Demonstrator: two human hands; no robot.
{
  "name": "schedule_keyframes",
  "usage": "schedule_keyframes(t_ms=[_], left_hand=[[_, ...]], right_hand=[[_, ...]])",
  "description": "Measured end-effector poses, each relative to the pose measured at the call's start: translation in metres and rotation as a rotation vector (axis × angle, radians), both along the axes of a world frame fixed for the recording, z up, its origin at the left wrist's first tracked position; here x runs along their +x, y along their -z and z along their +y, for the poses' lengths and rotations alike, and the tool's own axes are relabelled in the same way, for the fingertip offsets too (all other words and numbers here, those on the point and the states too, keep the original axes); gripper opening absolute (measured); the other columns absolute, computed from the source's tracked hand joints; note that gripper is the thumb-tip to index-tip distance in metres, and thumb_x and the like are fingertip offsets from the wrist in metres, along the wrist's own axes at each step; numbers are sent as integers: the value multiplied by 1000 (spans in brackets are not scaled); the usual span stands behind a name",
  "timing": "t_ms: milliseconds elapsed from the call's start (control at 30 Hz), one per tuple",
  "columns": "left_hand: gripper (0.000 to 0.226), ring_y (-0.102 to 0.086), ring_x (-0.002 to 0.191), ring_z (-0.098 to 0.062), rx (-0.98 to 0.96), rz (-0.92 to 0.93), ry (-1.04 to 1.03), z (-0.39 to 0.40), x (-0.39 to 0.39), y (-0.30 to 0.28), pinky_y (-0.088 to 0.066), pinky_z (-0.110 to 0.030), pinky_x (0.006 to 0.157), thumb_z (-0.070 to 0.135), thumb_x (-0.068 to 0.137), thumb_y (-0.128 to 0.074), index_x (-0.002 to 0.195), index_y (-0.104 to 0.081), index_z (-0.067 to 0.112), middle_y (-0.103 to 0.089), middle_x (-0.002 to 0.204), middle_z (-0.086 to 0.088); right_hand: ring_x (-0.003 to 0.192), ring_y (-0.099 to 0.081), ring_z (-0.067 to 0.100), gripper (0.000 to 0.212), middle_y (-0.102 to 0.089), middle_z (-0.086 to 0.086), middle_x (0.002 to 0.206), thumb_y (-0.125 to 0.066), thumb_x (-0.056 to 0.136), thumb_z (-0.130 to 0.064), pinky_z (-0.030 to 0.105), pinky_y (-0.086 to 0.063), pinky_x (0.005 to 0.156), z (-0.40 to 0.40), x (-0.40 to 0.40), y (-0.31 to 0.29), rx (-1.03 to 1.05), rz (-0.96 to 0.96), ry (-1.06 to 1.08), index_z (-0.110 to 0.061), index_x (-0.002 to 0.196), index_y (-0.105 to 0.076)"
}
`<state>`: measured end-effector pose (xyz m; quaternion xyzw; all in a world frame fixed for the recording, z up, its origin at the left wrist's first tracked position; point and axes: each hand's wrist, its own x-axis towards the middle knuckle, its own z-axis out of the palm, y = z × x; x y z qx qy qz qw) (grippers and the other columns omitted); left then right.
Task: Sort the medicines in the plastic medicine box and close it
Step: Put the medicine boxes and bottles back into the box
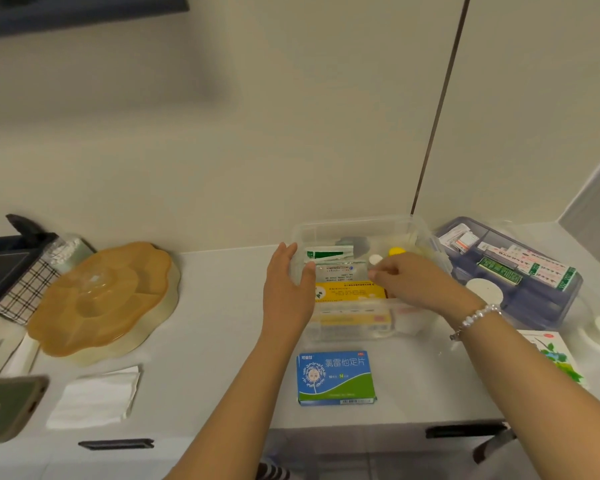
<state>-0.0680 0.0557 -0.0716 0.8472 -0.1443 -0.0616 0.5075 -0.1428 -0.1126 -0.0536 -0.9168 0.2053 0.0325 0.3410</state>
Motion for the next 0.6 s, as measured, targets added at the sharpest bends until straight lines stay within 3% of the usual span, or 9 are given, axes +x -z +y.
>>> schedule_keyframes(t_ms=[100, 233, 300, 367, 433, 500, 600], left_hand=[[44, -26, 140, -14, -10, -27, 0, 2, -14, -8, -19, -31, 115, 26, 94, -47, 137, -39, 23, -32, 151, 1], [33, -39, 130, -13, -79, -122, 18, -4, -39, -25, -27, -45, 113, 18, 93, -48, 125, -51, 21, -49, 132, 8], [25, -47, 116, -10, -119, -172, 30, -9, -57, -32, -35, -38, 107, 15, 91, -49, 114, -58, 23, -50, 107, 23], [23, -49, 110, -8, -138, -186, 72, -17, -78, -34, -37, -32, 103, 14, 90, -51, 109, -61, 23, -46, 97, 31], [22, -50, 109, -8, -150, -173, 120, -27, -97, -31, -37, -32, 103, 13, 90, -52, 107, -63, 21, -51, 98, 27], [21, -51, 106, -9, -152, -154, 153, -37, -111, -26, -38, -31, 100, 13, 89, -53, 105, -64, 20, -56, 101, 16], [17, -52, 90, 2, -140, -120, 218, -51, -128, -17, -41, -13, 84, 17, 89, -53, 102, -62, 24, -56, 97, 15]], right_hand=[[70, -57, 4, 23, -64, -8, 84, -52, 89, -35, 18, -41, 58, 2, -16, -11, 132, -188, 31, -24, 105, -65], [72, -59, 8, 17, -68, -1, 84, -58, 87, -26, 11, -44, 58, -2, -47, -17, 147, -371, 112, -24, 102, -66], [69, -58, 5, 14, -68, -1, 80, -60, 86, -21, 6, -43, 57, -8, -66, -19, 140, -434, 151, -24, 98, -67], [65, -59, 3, 14, -69, -1, 81, -60, 86, -19, 10, -45, 59, -14, -85, -21, 139, -464, 193, -28, 94, -67], [63, -59, -3, 15, -69, -6, 79, -60, 86, -16, 13, -47, 56, -22, -103, -20, 129, -464, 227, -27, 93, -67], [65, -55, -13, 14, -66, -16, 78, -61, 85, -16, 3, -42, 57, -30, -119, -17, 84, -448, 247, -25, 92, -69], [69, -56, -6, 12, -64, -16, 80, -61, 84, -23, 5, -41, 55, -42, -140, -13, 14, -356, 293, -27, 92, -69]])
